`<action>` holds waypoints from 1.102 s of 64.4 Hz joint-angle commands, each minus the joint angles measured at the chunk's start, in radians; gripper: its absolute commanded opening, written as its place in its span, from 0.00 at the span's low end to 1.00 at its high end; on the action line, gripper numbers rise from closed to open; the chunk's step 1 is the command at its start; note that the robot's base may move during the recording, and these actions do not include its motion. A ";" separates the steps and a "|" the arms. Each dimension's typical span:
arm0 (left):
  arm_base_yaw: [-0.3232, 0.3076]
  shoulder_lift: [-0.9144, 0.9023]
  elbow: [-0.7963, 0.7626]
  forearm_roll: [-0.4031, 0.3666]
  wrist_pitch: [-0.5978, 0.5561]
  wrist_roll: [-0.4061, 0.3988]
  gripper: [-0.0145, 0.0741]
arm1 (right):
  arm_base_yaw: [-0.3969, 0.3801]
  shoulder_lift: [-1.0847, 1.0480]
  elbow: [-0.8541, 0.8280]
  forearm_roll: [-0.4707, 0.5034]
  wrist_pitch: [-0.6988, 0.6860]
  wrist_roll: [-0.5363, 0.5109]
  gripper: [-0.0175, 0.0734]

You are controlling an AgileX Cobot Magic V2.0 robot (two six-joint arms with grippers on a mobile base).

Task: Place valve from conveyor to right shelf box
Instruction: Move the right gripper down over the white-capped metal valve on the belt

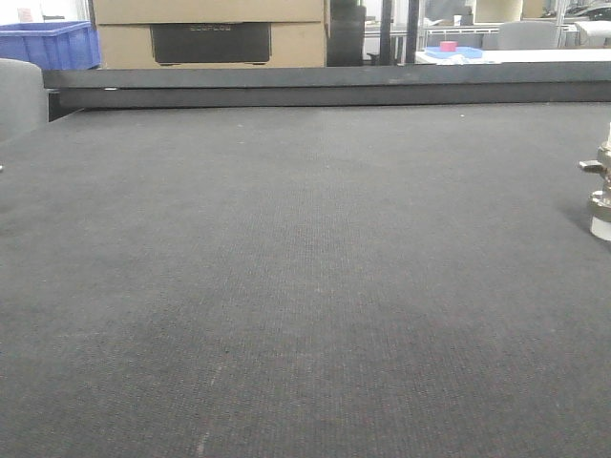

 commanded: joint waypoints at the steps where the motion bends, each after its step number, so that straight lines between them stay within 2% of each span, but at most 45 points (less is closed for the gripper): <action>1: 0.001 -0.004 -0.003 -0.007 -0.028 0.001 0.04 | 0.001 -0.004 0.000 -0.004 -0.057 -0.001 0.01; 10: 0.001 -0.004 -0.003 -0.007 -0.089 0.001 0.04 | 0.001 -0.004 0.000 -0.004 -0.113 -0.001 0.01; 17: 0.001 -0.004 -0.003 -0.007 -0.195 0.001 0.04 | 0.001 -0.004 0.000 -0.004 -0.188 -0.001 0.01; 21: 0.001 -0.004 -0.003 -0.007 -0.204 0.001 0.04 | 0.001 -0.004 -0.008 -0.004 -0.190 -0.001 0.01; 25: 0.001 -0.004 -0.064 -0.007 -0.167 0.001 0.04 | 0.001 -0.004 -0.058 -0.004 -0.172 -0.001 0.01; 33: 0.001 0.048 -0.261 -0.007 -0.003 0.001 0.04 | 0.001 -0.004 -0.236 -0.002 -0.001 -0.001 0.02; 38: 0.001 0.120 -0.401 -0.001 0.150 0.001 0.06 | 0.001 0.016 -0.340 -0.002 0.092 -0.001 0.10; 43: 0.001 0.206 -0.506 0.006 0.259 0.001 0.16 | 0.001 0.066 -0.422 -0.002 0.143 -0.001 0.26; 47: 0.001 0.280 -0.596 0.006 0.333 0.001 0.28 | 0.001 0.121 -0.477 -0.002 0.158 -0.001 0.40; 50: 0.001 0.337 -0.645 0.006 0.373 0.001 0.39 | 0.001 0.167 -0.515 -0.002 0.160 -0.001 0.54; 59: 0.001 0.492 -0.782 -0.007 0.518 0.001 0.68 | 0.001 0.293 -0.587 -0.002 0.187 -0.001 0.81; 65: 0.001 0.590 -0.859 -0.023 0.623 0.001 0.85 | 0.001 0.371 -0.596 -0.002 0.193 -0.001 0.82; 71: -0.001 0.650 -0.919 -0.025 0.703 0.001 0.84 | 0.001 0.459 -0.631 -0.002 0.207 -0.001 0.82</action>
